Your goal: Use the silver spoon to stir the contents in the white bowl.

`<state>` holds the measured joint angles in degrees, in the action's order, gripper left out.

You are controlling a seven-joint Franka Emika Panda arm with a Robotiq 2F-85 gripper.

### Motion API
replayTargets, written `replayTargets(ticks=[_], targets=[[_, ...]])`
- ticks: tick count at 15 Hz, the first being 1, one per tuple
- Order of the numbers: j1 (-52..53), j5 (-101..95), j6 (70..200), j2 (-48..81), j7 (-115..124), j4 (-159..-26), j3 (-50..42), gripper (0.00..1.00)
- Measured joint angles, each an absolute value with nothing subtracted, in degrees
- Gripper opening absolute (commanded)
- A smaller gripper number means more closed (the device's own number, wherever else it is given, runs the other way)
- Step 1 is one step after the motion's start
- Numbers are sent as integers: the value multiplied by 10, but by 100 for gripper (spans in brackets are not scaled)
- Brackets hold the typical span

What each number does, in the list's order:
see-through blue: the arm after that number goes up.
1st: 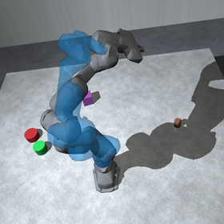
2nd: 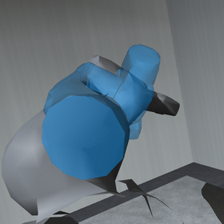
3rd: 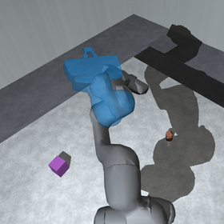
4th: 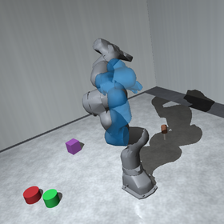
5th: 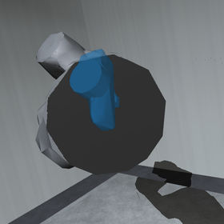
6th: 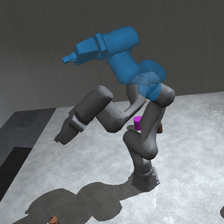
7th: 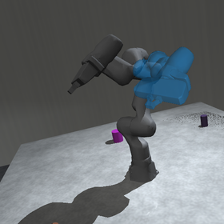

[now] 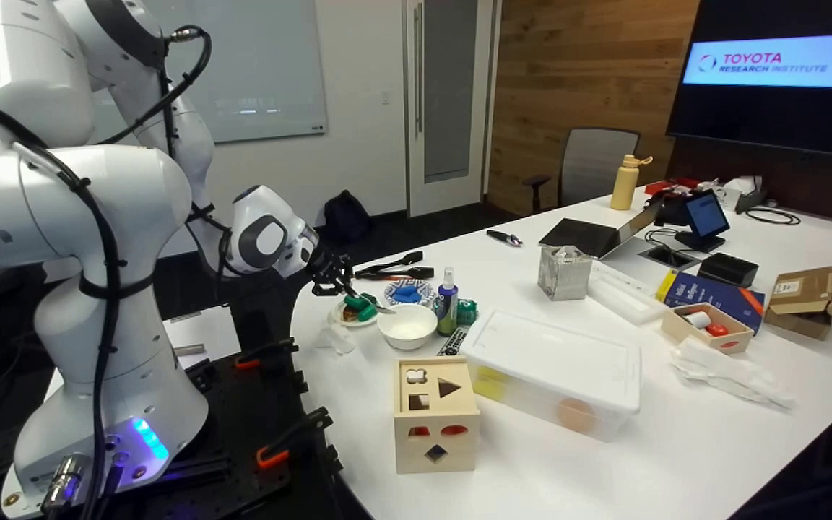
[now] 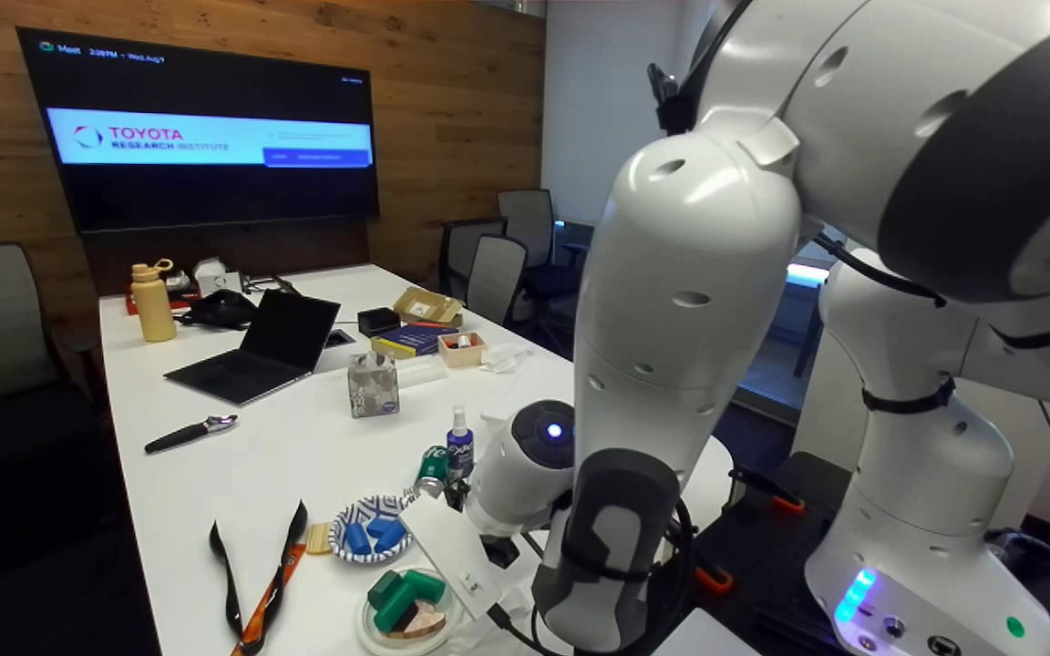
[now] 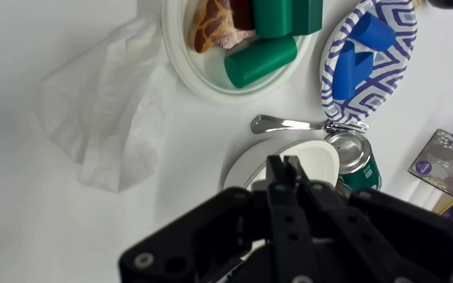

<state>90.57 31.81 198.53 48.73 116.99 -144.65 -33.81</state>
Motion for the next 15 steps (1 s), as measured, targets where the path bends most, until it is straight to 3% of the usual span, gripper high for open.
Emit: replayTargets(ticks=[8,10,15], targets=[[932,153,1985,389,1287,-1445,-404,1],[903,107,1985,345,1295,-1445,-398,1],[737,87,1984,253,1214,-1469,-282,4]])
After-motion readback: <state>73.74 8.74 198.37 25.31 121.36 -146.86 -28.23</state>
